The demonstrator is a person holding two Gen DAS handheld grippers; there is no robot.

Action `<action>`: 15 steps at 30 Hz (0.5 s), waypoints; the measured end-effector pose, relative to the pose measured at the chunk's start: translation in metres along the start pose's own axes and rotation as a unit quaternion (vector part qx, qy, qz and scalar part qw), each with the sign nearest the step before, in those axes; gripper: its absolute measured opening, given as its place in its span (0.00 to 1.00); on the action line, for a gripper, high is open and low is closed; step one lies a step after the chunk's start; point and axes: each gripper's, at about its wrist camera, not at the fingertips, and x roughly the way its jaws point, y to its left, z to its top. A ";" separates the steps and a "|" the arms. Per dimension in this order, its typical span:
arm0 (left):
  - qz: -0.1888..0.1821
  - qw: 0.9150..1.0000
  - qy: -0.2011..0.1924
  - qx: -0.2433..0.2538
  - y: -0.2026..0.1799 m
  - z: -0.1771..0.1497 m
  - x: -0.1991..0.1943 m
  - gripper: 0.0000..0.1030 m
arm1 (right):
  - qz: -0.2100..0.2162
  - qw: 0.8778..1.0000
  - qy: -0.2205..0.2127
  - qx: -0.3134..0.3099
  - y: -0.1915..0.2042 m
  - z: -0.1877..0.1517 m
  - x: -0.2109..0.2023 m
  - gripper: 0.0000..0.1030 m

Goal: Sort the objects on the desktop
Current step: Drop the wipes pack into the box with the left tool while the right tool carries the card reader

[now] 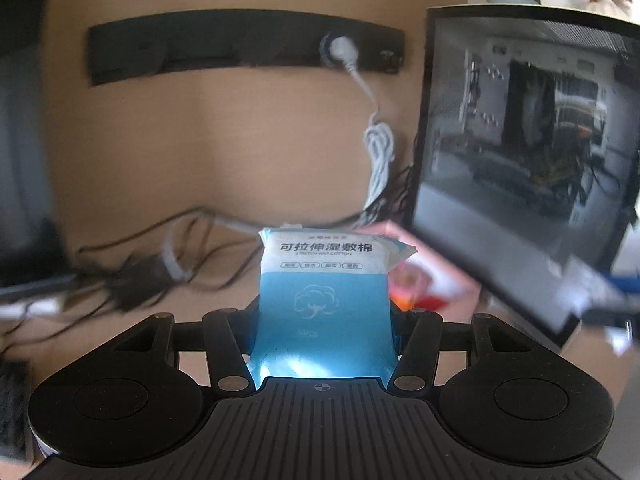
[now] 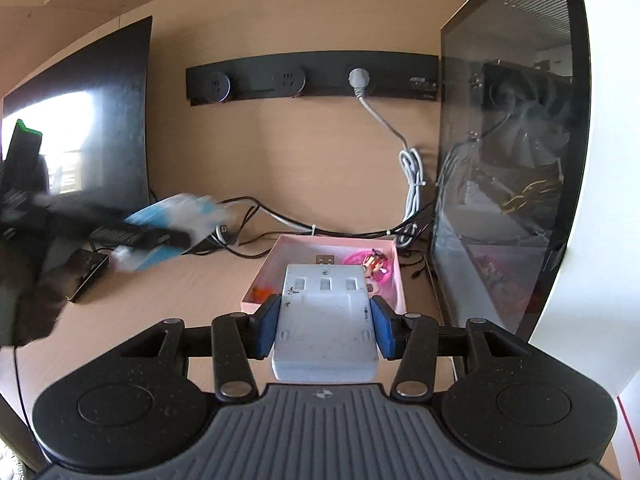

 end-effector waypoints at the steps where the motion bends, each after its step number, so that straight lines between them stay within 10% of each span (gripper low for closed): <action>1: -0.007 1.000 0.001 -0.007 -0.004 0.010 0.015 0.57 | 0.000 1.000 0.000 -0.001 0.000 0.001 0.002 0.46; 7: -0.008 0.998 0.030 -0.051 -0.009 0.037 0.095 0.77 | -0.014 1.000 0.011 -0.003 -0.007 0.008 0.020 0.46; 15: 0.006 0.996 0.084 -0.011 0.001 -0.025 0.093 0.88 | -0.027 0.999 0.013 0.022 -0.023 0.030 0.049 0.46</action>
